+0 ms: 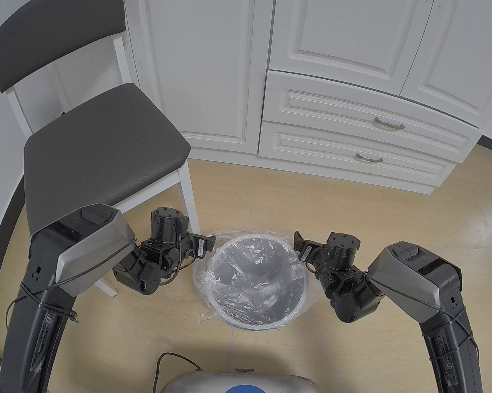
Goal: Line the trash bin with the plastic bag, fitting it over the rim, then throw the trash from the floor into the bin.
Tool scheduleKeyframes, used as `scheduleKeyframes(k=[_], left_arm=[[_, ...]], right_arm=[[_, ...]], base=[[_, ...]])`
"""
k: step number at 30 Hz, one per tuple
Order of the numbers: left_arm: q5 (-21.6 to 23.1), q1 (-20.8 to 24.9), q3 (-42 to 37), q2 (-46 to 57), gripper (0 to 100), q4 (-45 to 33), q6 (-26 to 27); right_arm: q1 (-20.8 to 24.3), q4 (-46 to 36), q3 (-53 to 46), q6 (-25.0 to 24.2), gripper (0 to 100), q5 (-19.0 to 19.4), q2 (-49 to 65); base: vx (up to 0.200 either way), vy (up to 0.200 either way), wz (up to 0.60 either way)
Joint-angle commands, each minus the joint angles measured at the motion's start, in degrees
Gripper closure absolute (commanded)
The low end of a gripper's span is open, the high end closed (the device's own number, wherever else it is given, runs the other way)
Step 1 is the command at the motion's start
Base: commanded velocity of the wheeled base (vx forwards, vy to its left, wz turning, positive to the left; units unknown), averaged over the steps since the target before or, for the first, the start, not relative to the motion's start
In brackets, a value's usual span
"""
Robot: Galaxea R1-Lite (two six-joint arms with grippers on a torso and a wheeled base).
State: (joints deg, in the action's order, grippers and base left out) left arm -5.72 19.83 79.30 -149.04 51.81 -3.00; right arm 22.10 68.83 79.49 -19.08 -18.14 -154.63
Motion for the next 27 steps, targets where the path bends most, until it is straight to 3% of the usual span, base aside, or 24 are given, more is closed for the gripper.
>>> scheduleKeyframes(k=[1,9,14,16,19,27], left_arm=[[0.80,-0.06,-4.15,4.90,0,0.05,0.19],[6.68,1.70,-14.26,13.43,0,0.84,0.54],[6.68,1.96,-15.93,14.75,0,0.84,1.15],[6.77,1.35,-17.07,14.92,0,0.84,4.58],[6.86,0.29,-18.66,15.80,0,0.05,7.48],[8.44,-1.55,-21.38,19.76,0,-6.19,11.00]], right_arm=[[0.40,1.75,-3.21,0.18,0,-0.05,4.07],[2.68,1.48,-10.59,0.97,0,-0.14,11.54],[3.56,0.08,-14.81,3.70,0,-0.14,13.74],[4.18,-0.45,-18.15,7.13,0,-0.14,14.44],[5.06,-0.54,-20.61,8.27,0,-0.05,15.41],[12.70,0.17,-26.58,8.27,0,-0.05,16.73]], base=[[0.000,0.000,0.00],[0.000,0.000,0.00],[0.000,0.000,0.00],[0.000,0.000,0.00],[0.000,0.000,0.00],[0.000,0.000,0.00]])
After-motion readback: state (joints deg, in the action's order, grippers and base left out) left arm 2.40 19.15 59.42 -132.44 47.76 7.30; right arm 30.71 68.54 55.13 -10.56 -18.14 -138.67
